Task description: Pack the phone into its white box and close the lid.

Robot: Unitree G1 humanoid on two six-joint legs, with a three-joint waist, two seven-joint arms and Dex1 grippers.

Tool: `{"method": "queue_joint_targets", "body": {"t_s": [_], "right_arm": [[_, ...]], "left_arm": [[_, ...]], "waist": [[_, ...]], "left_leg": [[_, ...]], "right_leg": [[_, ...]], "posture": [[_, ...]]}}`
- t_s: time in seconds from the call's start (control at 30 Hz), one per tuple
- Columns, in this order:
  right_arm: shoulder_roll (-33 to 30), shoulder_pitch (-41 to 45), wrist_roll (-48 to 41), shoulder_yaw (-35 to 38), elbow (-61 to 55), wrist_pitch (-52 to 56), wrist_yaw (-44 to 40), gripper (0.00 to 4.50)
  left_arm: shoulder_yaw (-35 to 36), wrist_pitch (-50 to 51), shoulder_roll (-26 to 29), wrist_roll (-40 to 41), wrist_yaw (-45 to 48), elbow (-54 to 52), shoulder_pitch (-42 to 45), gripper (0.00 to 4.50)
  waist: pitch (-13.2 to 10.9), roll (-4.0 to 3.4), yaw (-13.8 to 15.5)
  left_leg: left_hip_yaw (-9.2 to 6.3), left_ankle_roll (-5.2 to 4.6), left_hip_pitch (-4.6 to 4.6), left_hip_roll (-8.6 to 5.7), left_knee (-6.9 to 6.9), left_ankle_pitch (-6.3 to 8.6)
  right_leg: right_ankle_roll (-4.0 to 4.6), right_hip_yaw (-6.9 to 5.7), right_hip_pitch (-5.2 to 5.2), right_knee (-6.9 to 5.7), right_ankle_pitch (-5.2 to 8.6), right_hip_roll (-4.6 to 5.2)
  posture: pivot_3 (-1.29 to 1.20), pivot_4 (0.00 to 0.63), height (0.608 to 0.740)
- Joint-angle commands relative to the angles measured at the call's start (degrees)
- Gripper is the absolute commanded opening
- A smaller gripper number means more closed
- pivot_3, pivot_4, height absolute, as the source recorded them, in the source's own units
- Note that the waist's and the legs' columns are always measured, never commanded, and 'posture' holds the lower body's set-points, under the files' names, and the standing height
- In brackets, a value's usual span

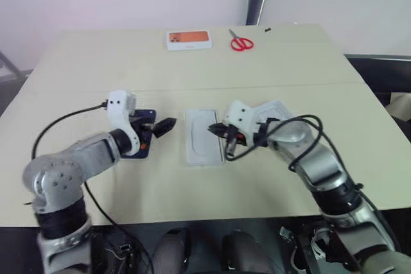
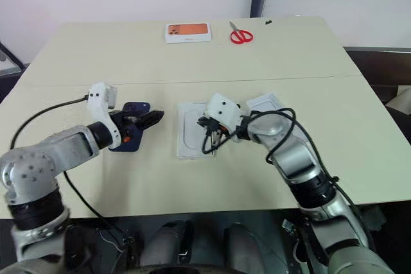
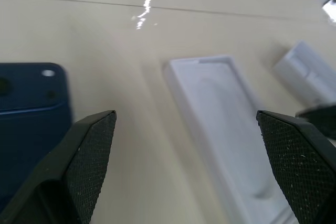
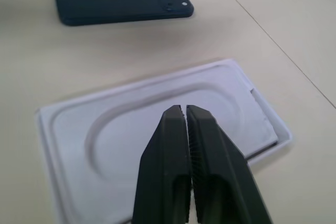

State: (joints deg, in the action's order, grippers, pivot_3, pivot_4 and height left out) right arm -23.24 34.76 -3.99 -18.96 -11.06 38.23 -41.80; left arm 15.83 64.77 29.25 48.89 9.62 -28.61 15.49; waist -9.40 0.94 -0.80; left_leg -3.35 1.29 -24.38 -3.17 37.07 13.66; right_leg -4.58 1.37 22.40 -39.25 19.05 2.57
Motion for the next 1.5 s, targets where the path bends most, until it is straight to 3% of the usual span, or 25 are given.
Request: {"method": "queue_joint_targets", "body": {"t_s": [0.03,0.27,0.53,1.03,1.17,1.3,1.5], "right_arm": [[3.9,3.1,3.3,-1.6,4.6,0.6,5.4,0.05],[9.8,7.2,7.8,-4.7,14.3,-0.1,9.9,0.05],[12.1,8.5,11.6,-4.5,20.2,-0.5,14.7,0.05],[5.6,3.9,16.4,-6.8,9.3,-3.5,11.4,0.05],[4.2,1.8,13.1,-6.6,3.0,-2.9,5.4,0.05],[-1.0,-2.7,10.8,-9.3,-3.0,0.1,-2.6,0.05],[0.7,-1.8,9.9,-7.1,-3.5,-0.6,-1.7,0.05]], "left_arm": [[-4.2,-18.4,5.3,-10.7,13.2,-1.6,-7.2,4.50],[-4.0,-34.8,8.4,-16.5,26.5,0.9,-18.7,4.50],[-4.9,-39.4,10.2,-17.9,34.1,0.0,-25.7,4.50],[-6.7,-38.9,7.5,-18.1,33.0,-1.4,-25.2,4.50],[-6.2,-38.5,7.3,-17.8,32.4,-1.3,-24.8,4.50],[-5.7,-38.0,7.3,-17.7,31.7,-1.2,-25.0,4.50],[-3.8,-32.7,6.6,-16.7,26.7,-0.3,-22.8,4.50]], "waist": [[0.0,-0.01,-0.1],[0.0,-0.04,0.1],[0.0,-0.06,0.0],[0.0,-0.07,-0.1],[0.0,-0.07,-0.1],[0.0,-0.06,0.2],[0.0,-0.11,-0.2]], "left_leg": [[0.01,0.00,-0.01,0.00,-0.03,0.00],[-0.01,-0.03,-0.02,0.00,-0.09,0.02],[-0.01,-0.32,-0.02,0.00,-0.12,0.19],[-0.01,-0.44,-0.02,0.00,-0.12,0.26],[-0.01,-0.46,-0.02,0.00,-0.11,0.27],[-0.03,-0.54,-0.02,0.00,-0.06,0.31],[-0.04,-0.54,0.01,0.02,-0.10,0.32]], "right_leg": [[0.01,0.01,0.03,0.00,0.00,0.00],[0.03,-0.02,0.02,0.09,0.00,0.07],[0.03,-0.01,0.06,0.05,0.00,0.07],[0.02,-0.02,0.06,0.03,0.00,0.06],[0.02,-0.03,0.05,0.03,0.00,0.05],[0.01,-0.06,-0.04,0.09,0.00,0.07],[0.02,-0.04,0.02,0.04,0.00,0.05]], "posture": [[0.00,0.150,0.740],[0.00,0.150,0.740],[0.00,0.150,0.740],[0.00,0.150,0.740],[0.00,0.150,0.740],[0.00,0.150,0.740],[0.00,0.150,0.740]]}}
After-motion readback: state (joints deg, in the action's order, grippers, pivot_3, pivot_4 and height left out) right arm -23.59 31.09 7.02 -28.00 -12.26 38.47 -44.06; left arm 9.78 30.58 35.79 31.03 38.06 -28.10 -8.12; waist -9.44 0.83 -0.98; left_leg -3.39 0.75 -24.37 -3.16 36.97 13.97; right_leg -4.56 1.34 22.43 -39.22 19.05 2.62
